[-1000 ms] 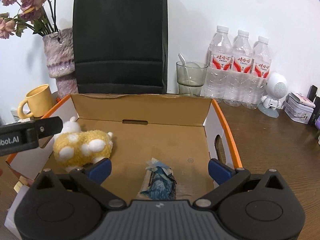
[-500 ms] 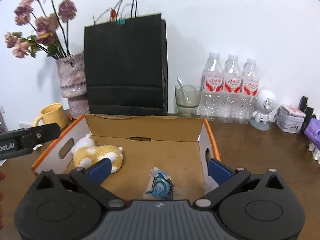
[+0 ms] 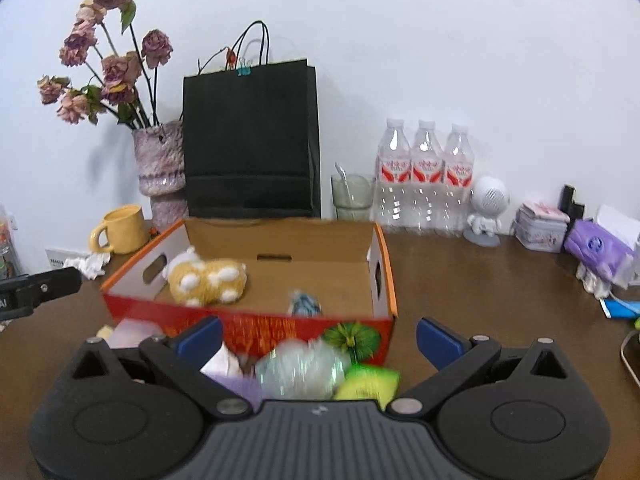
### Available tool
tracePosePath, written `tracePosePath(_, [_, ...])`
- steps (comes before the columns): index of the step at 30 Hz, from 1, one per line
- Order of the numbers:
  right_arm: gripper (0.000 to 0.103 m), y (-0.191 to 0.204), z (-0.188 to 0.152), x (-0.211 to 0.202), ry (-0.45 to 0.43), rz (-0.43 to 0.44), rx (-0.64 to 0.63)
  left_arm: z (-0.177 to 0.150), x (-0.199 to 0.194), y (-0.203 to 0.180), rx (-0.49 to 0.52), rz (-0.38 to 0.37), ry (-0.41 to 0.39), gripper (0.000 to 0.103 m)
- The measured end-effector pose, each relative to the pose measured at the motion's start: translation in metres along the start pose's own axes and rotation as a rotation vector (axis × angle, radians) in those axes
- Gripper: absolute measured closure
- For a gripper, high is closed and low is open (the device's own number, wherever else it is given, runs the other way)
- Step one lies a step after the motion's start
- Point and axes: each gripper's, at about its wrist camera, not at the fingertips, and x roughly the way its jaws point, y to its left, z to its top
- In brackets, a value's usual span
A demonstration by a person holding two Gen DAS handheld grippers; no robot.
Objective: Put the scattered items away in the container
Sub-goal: 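Grasp the clear plastic container with the left gripper while the right grasps the green tissue pack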
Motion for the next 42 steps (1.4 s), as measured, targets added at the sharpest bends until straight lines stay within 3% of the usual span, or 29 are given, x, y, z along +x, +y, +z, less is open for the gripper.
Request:
tracePosePath(7, [0.0, -0.009, -0.043, -0.015, 0.038, -0.026, -0.001, -0.035, -0.02, 0.011, 0.022, 0.026, 0.059, 0.0])
tracePosePath(12, [0.0, -0.023, -0.063, 0.002, 0.094, -0.077, 0.016, -0.046, -0.005, 0.012, 0.027, 0.066, 0.108, 0.0])
tracePosePath(17, [0.0, -0.035, -0.071, 0.021, 0.133, -0.099, 0.05, -0.05, 0.011, 0.004, 0.033, 0.063, 0.129, 0.0])
tracePosePath(24, [0.006, -0.032, -0.062, 0.054, 0.175, -0.092, 0.008, -0.041, 0.054, -0.005, 0.056, 0.117, 0.152, 0.0])
tracePosePath(32, [0.023, -0.03, -0.056, 0.085, 0.207, -0.118, 0.032, -0.051, 0.092, -0.008, 0.041, 0.116, 0.208, 0.004])
tracePosePath(35, [0.032, -0.032, -0.058, 0.087, 0.21, -0.121, 0.043, -0.055, 0.097, -0.006, 0.046, 0.101, 0.225, 0.018])
tracePosePath(36, [0.035, -0.033, -0.058, 0.088, 0.209, -0.118, 0.047, -0.056, 0.098, -0.005, 0.042, 0.091, 0.233, 0.027])
tracePosePath(37, [0.046, -0.033, -0.059, 0.087, 0.206, -0.112, 0.048, -0.058, 0.1, -0.004, 0.034, 0.072, 0.243, 0.036])
tracePosePath(38, [0.057, -0.033, -0.059, 0.085, 0.198, -0.101, 0.048, -0.059, 0.1, -0.003, 0.027, 0.061, 0.249, 0.036])
tracePosePath(42, [0.059, -0.035, -0.061, 0.077, 0.169, -0.092, 0.065, -0.061, 0.095, 0.001, 0.015, 0.028, 0.239, 0.036])
